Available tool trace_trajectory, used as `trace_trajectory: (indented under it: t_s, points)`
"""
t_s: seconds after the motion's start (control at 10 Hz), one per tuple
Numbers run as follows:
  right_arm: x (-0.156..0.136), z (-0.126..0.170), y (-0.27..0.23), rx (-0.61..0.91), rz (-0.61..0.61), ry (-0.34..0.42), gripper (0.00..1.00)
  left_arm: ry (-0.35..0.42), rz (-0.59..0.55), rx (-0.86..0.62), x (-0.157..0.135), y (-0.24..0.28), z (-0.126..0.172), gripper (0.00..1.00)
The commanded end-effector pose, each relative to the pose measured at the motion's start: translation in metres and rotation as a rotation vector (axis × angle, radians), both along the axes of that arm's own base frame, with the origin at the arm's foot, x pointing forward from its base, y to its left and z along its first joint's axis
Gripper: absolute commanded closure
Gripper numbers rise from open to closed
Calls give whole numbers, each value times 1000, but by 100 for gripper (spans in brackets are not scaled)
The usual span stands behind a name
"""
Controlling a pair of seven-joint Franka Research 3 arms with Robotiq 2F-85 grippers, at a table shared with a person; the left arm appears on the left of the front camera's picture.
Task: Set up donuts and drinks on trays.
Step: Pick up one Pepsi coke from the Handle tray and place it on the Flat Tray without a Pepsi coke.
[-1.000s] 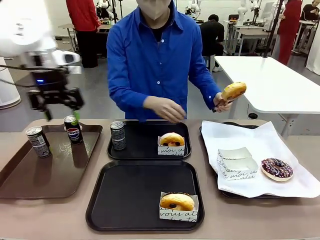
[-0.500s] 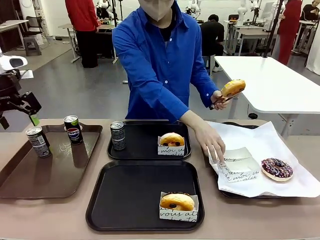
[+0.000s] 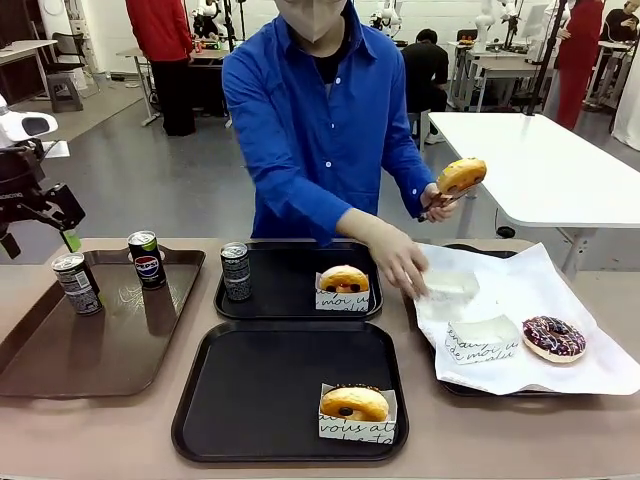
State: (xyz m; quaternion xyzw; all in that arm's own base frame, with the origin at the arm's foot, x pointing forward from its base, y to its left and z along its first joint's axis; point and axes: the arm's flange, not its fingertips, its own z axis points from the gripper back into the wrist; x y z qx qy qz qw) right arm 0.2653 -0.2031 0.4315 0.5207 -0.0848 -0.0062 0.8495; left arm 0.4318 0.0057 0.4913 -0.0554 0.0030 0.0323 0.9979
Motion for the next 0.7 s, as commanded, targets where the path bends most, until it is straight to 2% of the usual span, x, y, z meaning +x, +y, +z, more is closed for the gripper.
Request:
trace_trajectory:
  t_s: [0.0, 0.1, 0.2, 0.6]
  points:
    - [1, 0, -1, 14, 4, -15, 0, -31, -8, 17, 19, 3, 0, 0]
    - [1, 0, -1, 14, 4, -15, 0, -29, 10, 31, 39, 12, -5, 0]
    - [1, 0, -1, 14, 4, -15, 0, -37, -25, 50, 49, 19, -12, 0]
    - [1, 0, -1, 14, 4, -15, 0, -60, -60, 45, 72, 32, -33, 0]
